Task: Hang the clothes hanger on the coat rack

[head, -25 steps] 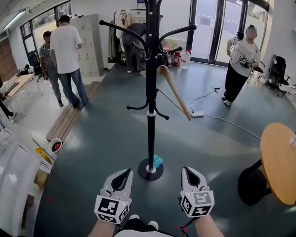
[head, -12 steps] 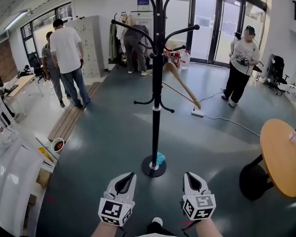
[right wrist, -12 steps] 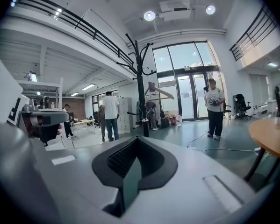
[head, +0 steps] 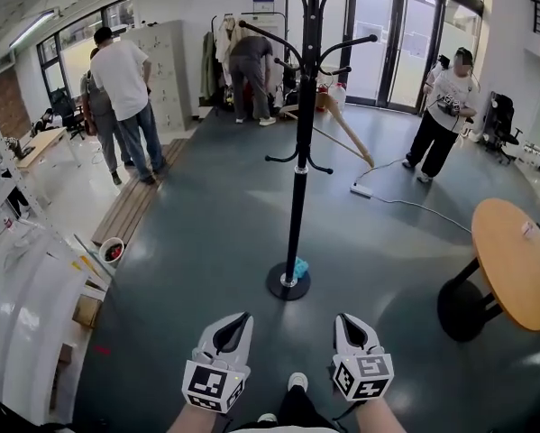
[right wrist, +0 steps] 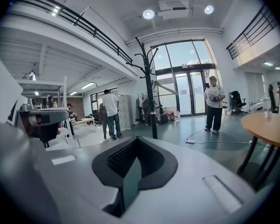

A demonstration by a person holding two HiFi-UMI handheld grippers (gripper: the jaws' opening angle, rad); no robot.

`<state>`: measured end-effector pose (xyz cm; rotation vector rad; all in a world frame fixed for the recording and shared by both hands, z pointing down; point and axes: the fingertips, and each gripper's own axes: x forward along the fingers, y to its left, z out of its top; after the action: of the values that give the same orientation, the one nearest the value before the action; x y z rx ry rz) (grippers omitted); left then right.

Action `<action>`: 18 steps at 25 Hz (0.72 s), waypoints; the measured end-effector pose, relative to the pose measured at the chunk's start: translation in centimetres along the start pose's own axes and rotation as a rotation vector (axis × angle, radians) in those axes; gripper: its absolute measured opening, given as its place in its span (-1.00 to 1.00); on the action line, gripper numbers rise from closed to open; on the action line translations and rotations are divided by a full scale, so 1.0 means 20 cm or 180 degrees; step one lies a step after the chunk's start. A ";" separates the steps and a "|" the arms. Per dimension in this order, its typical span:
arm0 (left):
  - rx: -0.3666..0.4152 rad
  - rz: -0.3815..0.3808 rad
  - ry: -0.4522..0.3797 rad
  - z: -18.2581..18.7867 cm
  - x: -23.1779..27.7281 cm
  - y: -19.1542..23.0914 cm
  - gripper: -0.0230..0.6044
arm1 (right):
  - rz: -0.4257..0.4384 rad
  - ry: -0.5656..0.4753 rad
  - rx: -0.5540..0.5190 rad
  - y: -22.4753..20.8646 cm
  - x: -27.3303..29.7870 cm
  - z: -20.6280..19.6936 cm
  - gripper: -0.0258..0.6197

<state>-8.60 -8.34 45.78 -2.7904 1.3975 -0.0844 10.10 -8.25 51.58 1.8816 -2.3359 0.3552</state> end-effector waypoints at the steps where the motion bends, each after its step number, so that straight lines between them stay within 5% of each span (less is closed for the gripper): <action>1: 0.0001 -0.0014 -0.0017 0.01 -0.04 -0.01 -0.93 | -0.0009 -0.0005 0.0001 0.03 -0.04 -0.01 -0.84; 18: 0.0059 -0.0058 -0.0196 0.14 -0.32 -0.22 -0.93 | -0.0041 -0.0151 -0.0082 0.19 -0.41 0.02 -0.84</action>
<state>-8.77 -0.69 42.92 -2.7657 1.3512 -0.0116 8.14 0.22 48.73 1.9131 -2.3453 0.2806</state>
